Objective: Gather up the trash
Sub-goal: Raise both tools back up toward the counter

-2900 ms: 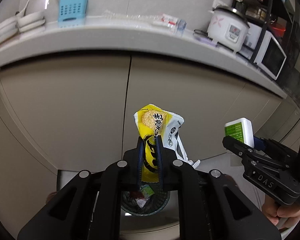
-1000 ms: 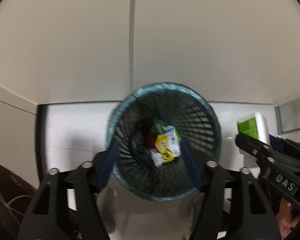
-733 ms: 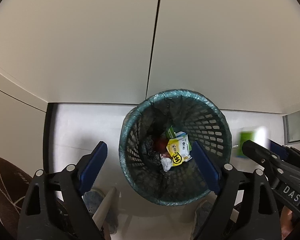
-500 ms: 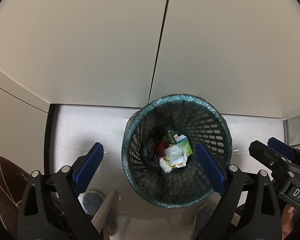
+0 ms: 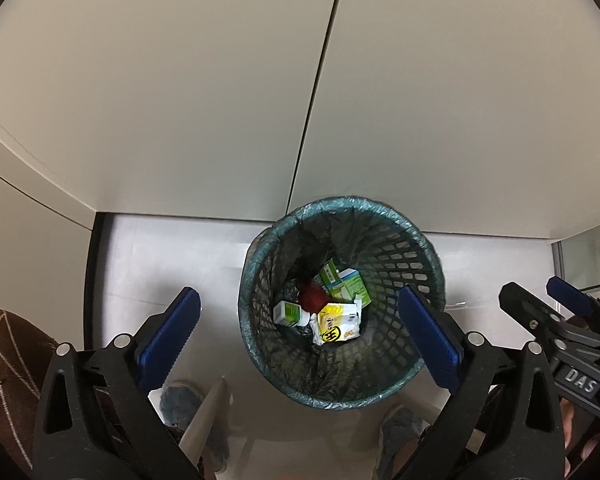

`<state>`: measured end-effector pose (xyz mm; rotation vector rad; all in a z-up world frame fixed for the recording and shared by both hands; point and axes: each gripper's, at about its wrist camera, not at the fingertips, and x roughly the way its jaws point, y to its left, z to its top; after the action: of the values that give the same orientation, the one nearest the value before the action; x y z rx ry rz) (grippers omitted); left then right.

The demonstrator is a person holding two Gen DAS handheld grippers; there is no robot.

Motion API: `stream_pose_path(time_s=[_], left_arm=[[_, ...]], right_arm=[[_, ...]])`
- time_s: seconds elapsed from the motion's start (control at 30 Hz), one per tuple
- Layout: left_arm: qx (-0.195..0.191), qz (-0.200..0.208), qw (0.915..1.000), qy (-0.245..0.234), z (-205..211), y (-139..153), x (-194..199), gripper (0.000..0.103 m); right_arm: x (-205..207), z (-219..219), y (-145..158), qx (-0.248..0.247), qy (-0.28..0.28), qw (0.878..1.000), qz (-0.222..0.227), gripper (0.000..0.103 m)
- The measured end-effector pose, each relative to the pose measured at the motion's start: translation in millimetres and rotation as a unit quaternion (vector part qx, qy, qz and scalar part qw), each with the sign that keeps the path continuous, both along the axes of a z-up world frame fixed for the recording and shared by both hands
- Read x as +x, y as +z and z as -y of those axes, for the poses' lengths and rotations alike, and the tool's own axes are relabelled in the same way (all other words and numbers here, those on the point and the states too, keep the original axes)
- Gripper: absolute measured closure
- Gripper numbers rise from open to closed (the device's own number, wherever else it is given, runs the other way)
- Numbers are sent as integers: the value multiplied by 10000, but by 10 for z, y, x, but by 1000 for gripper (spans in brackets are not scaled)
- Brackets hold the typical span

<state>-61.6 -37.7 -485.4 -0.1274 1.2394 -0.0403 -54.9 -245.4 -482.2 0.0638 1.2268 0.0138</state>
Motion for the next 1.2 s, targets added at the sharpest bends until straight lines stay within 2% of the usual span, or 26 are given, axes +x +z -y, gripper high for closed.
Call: stream_pose_path(time_s=[0.13, 0.4, 0.73, 0.93, 1.2], left_arm=[[-120, 156, 9997, -128, 1, 185, -52, 6], [50, 691, 9971, -318, 25, 806, -214, 6], [68, 1426, 9895, -230, 5, 1922, -428, 6], [21, 1682, 9855, -210, 35, 2518, -531, 6], [53, 1954, 9806, -123, 34, 3195, -620, 6]], right_arm=[[-42, -3, 132, -178, 86, 9997, 119, 13], [-171, 110, 640, -135, 76, 9988, 469, 13], [-407, 235, 1659, -32, 129, 9917, 1280, 13], [-540, 290, 2301, 10, 131, 9840, 1774, 13], [-623, 395, 2983, 62, 213, 9735, 2277, 13]])
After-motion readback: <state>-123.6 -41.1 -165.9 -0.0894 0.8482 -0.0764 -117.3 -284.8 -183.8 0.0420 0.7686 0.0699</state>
